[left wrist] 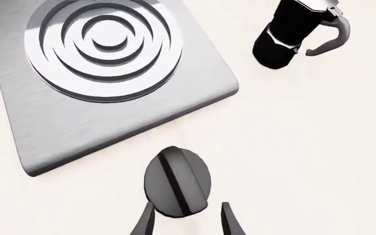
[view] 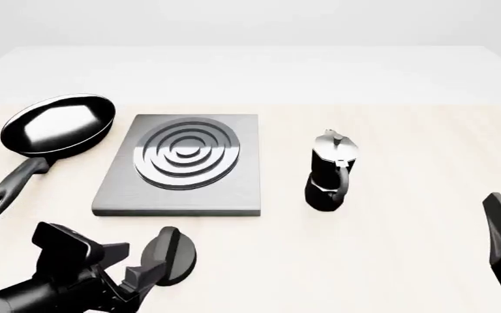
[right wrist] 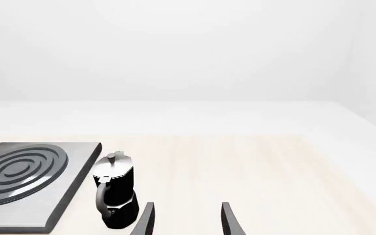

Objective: Turn on the stove and put the frying pan on it.

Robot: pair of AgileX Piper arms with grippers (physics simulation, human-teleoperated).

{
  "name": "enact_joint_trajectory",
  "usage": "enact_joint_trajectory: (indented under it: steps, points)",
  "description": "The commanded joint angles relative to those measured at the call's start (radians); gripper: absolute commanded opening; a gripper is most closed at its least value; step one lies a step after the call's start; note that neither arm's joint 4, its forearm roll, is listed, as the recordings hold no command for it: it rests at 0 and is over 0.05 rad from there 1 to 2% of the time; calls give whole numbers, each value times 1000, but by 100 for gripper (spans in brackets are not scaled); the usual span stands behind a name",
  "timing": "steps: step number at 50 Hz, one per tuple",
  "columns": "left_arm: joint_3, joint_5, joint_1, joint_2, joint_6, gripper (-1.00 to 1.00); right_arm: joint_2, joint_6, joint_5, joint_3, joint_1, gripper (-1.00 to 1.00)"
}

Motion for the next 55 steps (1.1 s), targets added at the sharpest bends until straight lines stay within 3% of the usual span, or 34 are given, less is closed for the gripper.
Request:
enact_joint_trajectory:
  steps: [1, 55]
  points:
    - [-8, -39, -4, 47, 14, 100, 0, 0, 0, 0, 0, 100]
    - [-4, -264, -37, 281, 7, 100, 0, 0, 0, 0, 0, 100]
